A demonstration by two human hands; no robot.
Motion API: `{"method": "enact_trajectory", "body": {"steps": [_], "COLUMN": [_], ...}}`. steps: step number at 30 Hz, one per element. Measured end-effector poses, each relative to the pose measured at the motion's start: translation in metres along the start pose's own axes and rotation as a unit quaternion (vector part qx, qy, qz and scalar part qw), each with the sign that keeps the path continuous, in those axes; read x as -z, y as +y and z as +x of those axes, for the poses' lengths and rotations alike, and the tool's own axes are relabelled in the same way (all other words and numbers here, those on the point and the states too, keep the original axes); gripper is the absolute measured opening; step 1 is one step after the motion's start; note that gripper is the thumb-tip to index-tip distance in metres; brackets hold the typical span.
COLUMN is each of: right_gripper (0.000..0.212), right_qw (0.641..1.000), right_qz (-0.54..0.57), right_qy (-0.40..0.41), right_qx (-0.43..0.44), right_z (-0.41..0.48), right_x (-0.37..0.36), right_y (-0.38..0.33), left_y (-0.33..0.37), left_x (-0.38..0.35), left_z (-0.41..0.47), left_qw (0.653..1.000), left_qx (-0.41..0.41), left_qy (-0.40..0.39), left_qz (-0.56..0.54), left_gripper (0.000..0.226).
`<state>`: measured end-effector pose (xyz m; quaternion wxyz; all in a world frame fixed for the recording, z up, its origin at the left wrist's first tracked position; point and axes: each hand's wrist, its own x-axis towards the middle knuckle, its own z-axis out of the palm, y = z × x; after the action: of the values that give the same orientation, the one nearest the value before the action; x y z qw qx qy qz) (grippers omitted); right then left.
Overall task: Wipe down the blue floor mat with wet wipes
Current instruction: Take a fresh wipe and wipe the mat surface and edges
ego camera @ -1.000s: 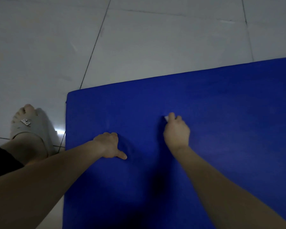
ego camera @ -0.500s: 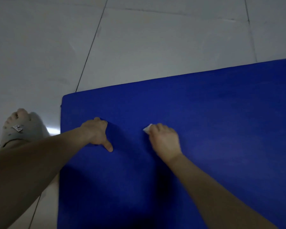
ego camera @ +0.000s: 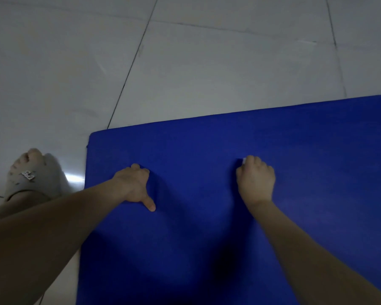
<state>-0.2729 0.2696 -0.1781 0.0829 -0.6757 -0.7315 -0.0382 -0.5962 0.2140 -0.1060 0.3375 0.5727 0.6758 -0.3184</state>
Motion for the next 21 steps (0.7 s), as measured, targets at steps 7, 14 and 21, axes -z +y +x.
{"method": "enact_trajectory", "body": {"steps": [7, 14, 21], "right_gripper": [0.011, 0.005, 0.027], "right_qw": [0.968, 0.955, 0.998], "right_qz": [0.064, 0.053, -0.022], "right_qy": [-0.047, -0.017, -0.040], "right_qx": [0.239, 0.292, 0.034], "right_z": [-0.055, -0.015, 0.041], "right_x": [0.007, 0.006, 0.009], "right_y": [-0.137, -0.094, 0.040], "left_y": [-0.003, -0.002, -0.003], "left_x": [0.000, 0.000, -0.002], "left_z": [-0.002, -0.004, -0.003], "left_qw": [1.000, 1.000, 1.000], "left_qx": [-0.006, -0.007, -0.018], "left_qy": [0.006, 0.007, 0.015], "left_qz": [-0.003, -0.017, -0.014], "left_gripper": [0.129, 0.129, 0.125]}}
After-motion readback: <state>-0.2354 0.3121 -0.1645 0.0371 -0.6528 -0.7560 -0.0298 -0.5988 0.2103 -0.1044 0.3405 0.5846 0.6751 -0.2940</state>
